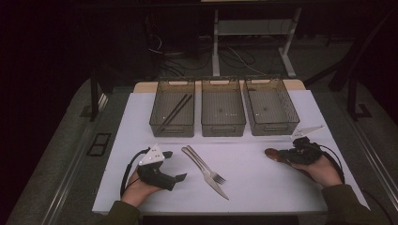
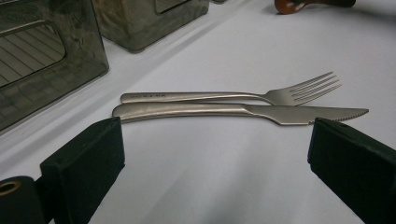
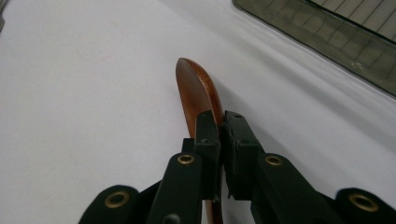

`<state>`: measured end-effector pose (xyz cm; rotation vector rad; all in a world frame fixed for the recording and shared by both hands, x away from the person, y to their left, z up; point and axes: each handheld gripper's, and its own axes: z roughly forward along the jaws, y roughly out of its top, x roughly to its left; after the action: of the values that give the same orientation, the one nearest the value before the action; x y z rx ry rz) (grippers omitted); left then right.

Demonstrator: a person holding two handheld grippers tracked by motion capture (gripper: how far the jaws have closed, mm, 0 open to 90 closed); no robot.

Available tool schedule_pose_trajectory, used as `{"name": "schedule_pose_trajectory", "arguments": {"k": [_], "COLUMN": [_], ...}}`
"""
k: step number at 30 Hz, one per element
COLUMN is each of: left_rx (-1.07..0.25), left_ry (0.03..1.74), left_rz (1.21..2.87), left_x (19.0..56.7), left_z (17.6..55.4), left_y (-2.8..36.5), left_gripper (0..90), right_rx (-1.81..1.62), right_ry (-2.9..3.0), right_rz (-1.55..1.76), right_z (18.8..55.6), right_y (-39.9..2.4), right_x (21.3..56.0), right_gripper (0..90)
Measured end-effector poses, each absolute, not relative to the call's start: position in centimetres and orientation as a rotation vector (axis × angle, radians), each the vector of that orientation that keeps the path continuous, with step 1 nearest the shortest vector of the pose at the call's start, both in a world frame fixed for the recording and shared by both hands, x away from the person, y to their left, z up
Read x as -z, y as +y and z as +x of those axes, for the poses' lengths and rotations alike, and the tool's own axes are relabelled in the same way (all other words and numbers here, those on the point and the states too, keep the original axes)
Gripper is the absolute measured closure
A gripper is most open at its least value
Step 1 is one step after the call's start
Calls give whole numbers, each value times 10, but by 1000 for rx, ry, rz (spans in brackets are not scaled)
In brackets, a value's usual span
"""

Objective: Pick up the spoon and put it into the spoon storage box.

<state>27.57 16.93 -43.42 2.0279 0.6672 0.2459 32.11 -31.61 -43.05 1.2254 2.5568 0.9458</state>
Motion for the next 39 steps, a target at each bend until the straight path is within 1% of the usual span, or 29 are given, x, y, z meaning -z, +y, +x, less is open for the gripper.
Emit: {"name": "schedule_pose_trajectory", "arguments": {"k": [19, 39], "left_rx": [-244, -242], "left_ry": [660, 658], "left_rz": [2030, 2028], "left_x": [434, 435], "left_z": [276, 277], "left_y": [169, 168], "left_gripper": [30, 31], "right_rx": [-1004, -1125], "right_ry": [2484, 2392], "right_rz": [1222, 1220], "right_z": [321, 328], "right_y": [-319, -314], "right_x": [422, 396], "right_gripper": [835, 834]}}
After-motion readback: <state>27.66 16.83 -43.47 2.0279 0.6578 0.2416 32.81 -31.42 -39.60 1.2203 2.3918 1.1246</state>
